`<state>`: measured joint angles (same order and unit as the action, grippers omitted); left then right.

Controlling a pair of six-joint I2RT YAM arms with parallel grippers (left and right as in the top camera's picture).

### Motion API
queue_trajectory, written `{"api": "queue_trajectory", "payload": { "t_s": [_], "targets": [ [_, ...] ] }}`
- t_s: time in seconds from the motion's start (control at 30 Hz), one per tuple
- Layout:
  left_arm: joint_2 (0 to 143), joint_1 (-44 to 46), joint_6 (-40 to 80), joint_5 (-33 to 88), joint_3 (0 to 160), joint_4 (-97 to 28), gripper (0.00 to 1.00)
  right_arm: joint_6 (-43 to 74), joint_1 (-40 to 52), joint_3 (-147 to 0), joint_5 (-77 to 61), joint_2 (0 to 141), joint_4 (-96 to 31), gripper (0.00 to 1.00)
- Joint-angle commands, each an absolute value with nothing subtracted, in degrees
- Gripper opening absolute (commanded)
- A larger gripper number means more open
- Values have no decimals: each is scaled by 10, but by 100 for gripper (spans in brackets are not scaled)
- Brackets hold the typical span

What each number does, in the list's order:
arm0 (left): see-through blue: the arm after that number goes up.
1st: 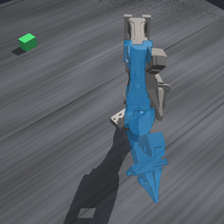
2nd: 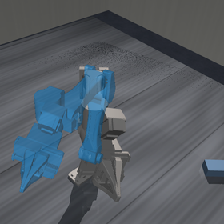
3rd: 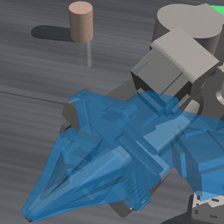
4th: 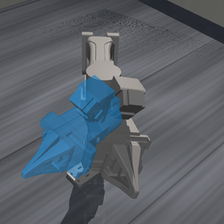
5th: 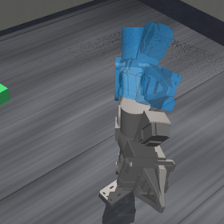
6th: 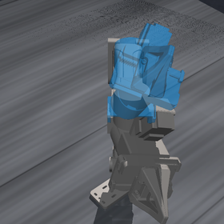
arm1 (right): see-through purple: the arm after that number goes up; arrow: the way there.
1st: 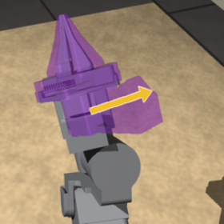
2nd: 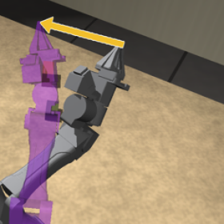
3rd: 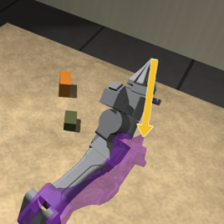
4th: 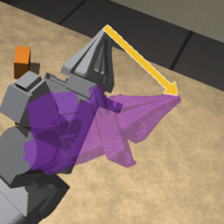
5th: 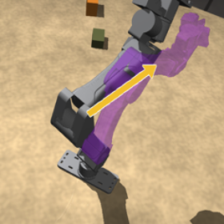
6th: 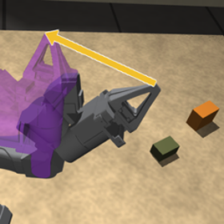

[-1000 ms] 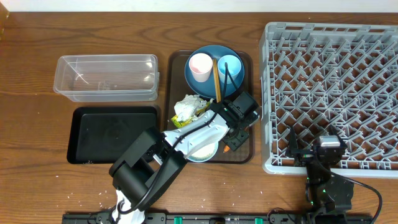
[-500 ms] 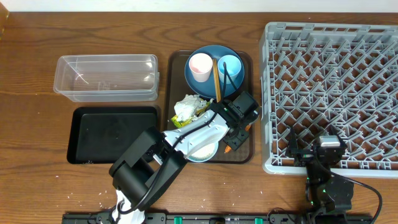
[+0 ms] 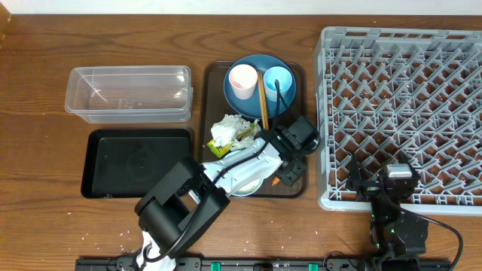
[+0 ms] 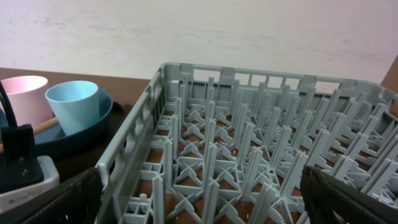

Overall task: Sort waste into correct bins and load items into the dishwasher rack
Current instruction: 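Lower the left gripper and grasp the orange carrot, then carry the carrot left and lower it onto the black tray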

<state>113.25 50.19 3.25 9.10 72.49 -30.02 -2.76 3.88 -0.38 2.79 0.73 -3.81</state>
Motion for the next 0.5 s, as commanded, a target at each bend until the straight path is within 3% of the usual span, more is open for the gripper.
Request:
{"api": "queue_trajectory", "payload": {
  "t_s": [0.0, 0.17, 0.3, 0.47],
  "targets": [
    [1136, 506, 38, 99, 714, -306, 38, -29, 49, -3, 30, 6, -40, 99],
    [1135, 505, 37, 99, 715, -306, 33, -29, 49, -3, 30, 6, -40, 99],
    [1128, 505, 37, 99, 715, -310, 22, -29, 49, -3, 30, 6, -40, 99],
    [1102, 505, 37, 99, 715, -310, 19, -29, 49, -3, 30, 6, -40, 99]
  ]
}}
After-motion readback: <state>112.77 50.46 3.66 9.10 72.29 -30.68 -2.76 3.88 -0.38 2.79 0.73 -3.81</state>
